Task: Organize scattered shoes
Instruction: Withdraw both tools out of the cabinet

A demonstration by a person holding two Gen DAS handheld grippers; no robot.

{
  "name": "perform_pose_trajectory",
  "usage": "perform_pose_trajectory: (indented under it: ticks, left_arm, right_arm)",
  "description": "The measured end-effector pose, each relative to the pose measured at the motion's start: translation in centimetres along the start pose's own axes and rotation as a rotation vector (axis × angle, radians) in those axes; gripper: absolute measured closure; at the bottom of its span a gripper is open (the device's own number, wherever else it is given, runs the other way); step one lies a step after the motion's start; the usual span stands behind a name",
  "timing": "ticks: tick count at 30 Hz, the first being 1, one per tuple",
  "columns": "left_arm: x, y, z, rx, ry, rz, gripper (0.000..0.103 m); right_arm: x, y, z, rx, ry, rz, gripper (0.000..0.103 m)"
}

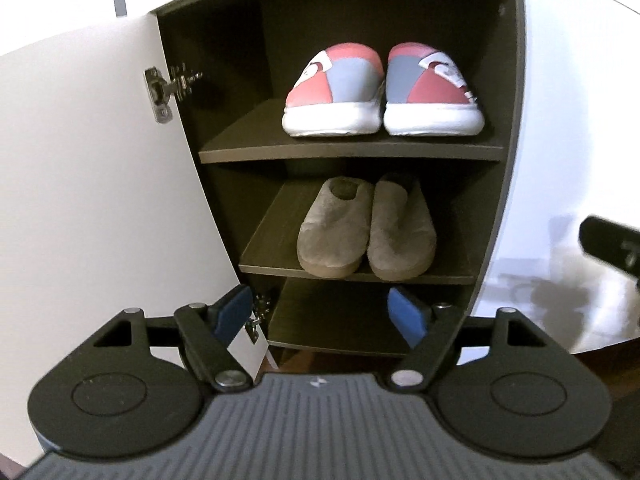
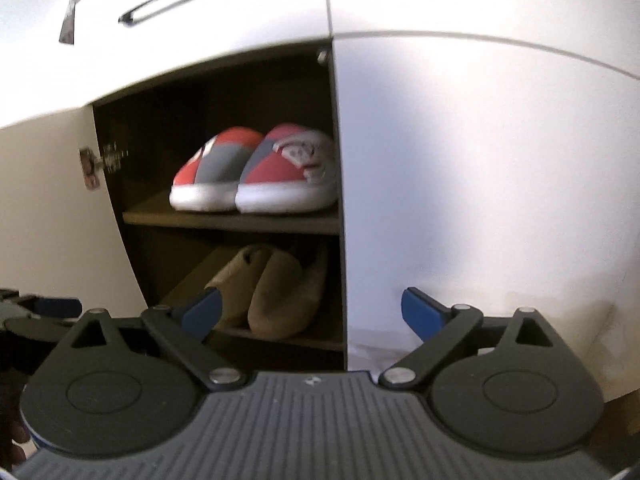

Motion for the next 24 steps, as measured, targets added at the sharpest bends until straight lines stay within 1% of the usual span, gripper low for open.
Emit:
perform_pose_trajectory:
  ticks: [5,16,20,24]
  left_arm:
    - [-1.8,-0.7,-1.8,0.029,-0.007,-0.025,0.026]
    - [-4.3,-1.0,-4.1,0.039,-0.018,-0.045,0.025]
    - [-4.4,-0.3,-4.3,0.034,-0.028,-0.04,0.022]
    - [-4.2,1.2,-3.4,0.038,-0.041,-0.047,0.019]
  right_arm:
    - [-2.2,-1.8,-2.2,0.01,0.001,-0.059,0.006]
    - [-4.3,-2.9,-4.5,0.024,-0.018,-0.098,0.005]
    - [-4.6,-2.7,-4.9,0.009,-0.037,-0.106,0.004]
    - [-4.1,-2.1,-5.3,-0.031,-0.114,-0.128,0.001]
Point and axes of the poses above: each gripper's, at about its wrist camera, not at the fingertips, and x roughly the way its jaws point, z to its left, y to its underside, the point moved 10 cm from there along x, roughly the way its jaws point, and after that the axes turned 5 degrees about -x, right-handed, at the moved point
